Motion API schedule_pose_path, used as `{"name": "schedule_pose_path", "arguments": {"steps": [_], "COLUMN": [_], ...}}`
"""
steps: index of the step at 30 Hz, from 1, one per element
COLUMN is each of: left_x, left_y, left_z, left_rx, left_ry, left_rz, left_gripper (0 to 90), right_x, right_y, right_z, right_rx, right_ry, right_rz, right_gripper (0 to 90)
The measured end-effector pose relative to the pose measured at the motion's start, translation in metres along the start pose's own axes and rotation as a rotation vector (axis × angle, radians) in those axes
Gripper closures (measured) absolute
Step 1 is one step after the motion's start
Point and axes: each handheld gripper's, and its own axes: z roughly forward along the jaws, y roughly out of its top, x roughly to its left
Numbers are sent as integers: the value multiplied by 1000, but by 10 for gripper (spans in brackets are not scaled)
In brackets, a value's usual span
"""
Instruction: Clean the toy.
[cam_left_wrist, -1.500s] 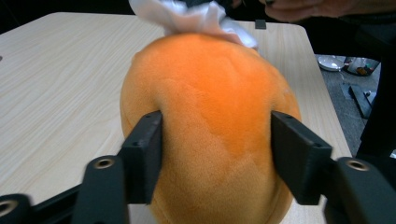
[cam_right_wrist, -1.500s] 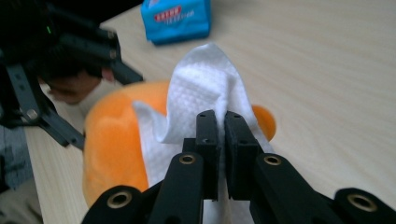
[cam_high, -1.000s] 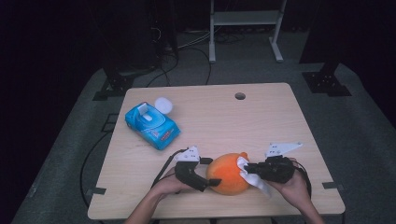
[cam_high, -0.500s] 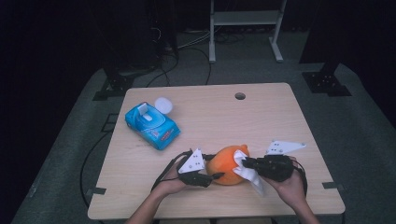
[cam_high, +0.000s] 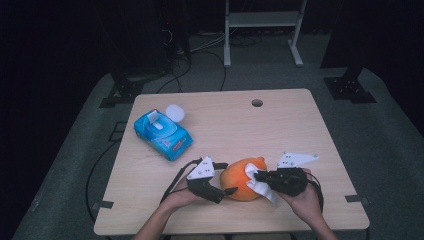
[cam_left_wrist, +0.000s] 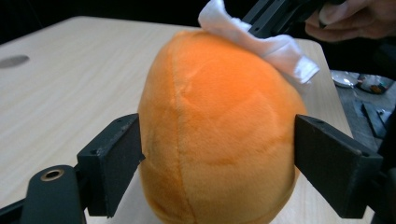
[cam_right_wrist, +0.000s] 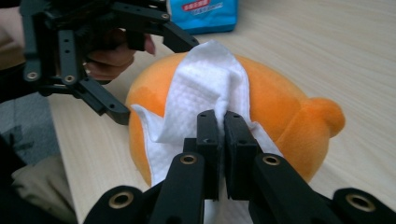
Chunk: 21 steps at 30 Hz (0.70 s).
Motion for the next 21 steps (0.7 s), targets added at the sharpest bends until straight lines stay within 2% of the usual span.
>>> {"name": "schedule_pose_path", "arguments": {"steps": [4, 8, 10, 13, 15, 17, 18, 20, 21], "left_x": [-5, -8, -7, -7, -8, -8, -9, -10, -10], "left_y": [1, 2, 2, 2, 3, 4, 5, 6, 6], "left_z": [0, 1, -1, -1, 0, 1, 2, 4, 4], "left_rx": [10, 13, 10, 9, 4, 0, 0, -2, -1], "left_ry": [11, 10, 14, 12, 9, 9, 9, 5, 2], "left_rz": [52, 84, 86, 93, 91, 94, 92, 99, 104], "left_gripper": [327, 339, 349, 354, 353, 351, 344, 342, 343], "right_x": [9, 26, 28, 16, 3, -7, -9, -4, -1], "right_y": [4, 11, 13, 13, 9, 5, 4, 6, 7], "right_z": [-1, 2, 3, -2, -7, -11, -13, -13, -12], "right_rx": [-3, -25, -24, -38, -42, -43, -48, -49, -54], "right_ry": [-20, -13, -34, -80, -111, -119, -116, -126, -112], "right_rz": [-39, -111, -130, -96, -46, -1, 7, -16, -20], "right_gripper": [852, 852, 852, 851, 851, 851, 851, 852, 851]}}
